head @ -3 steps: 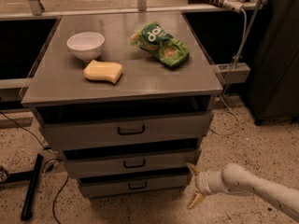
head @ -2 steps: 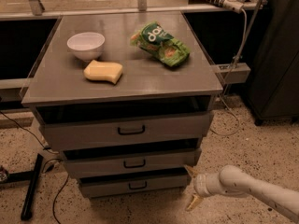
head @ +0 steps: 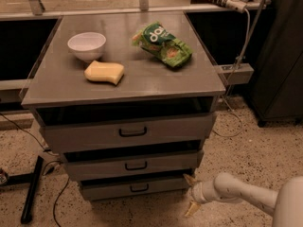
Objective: Open bottom drawer
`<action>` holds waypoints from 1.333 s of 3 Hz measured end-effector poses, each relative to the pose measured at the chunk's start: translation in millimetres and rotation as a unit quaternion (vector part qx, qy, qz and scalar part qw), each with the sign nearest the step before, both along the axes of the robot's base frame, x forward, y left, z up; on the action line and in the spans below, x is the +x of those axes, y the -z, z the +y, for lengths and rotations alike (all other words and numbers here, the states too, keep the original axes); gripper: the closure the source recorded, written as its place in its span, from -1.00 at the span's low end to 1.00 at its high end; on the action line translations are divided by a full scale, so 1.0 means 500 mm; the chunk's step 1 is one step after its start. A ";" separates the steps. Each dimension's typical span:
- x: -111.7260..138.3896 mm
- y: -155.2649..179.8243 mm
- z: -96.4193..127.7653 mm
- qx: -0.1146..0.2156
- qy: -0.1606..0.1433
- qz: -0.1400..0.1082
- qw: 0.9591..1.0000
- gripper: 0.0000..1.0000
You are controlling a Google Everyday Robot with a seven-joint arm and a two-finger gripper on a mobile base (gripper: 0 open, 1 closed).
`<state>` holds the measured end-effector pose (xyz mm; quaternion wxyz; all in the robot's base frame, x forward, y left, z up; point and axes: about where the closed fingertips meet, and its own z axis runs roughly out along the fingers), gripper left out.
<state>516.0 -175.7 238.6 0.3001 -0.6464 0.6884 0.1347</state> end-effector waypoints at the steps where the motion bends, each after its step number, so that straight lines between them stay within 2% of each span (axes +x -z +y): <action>1: 0.023 0.035 0.012 0.011 0.001 0.000 1.000 -1.00; 2: 0.101 0.068 0.051 0.031 -0.008 -0.026 0.999 -1.00; 3: 0.116 0.081 0.064 0.036 -0.013 -0.025 0.999 -1.00; 4: 0.169 0.136 0.099 0.044 -0.035 -0.022 0.998 -1.00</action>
Offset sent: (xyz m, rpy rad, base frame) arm 0.0575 0.0303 -0.0323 0.0584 -0.0581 0.0366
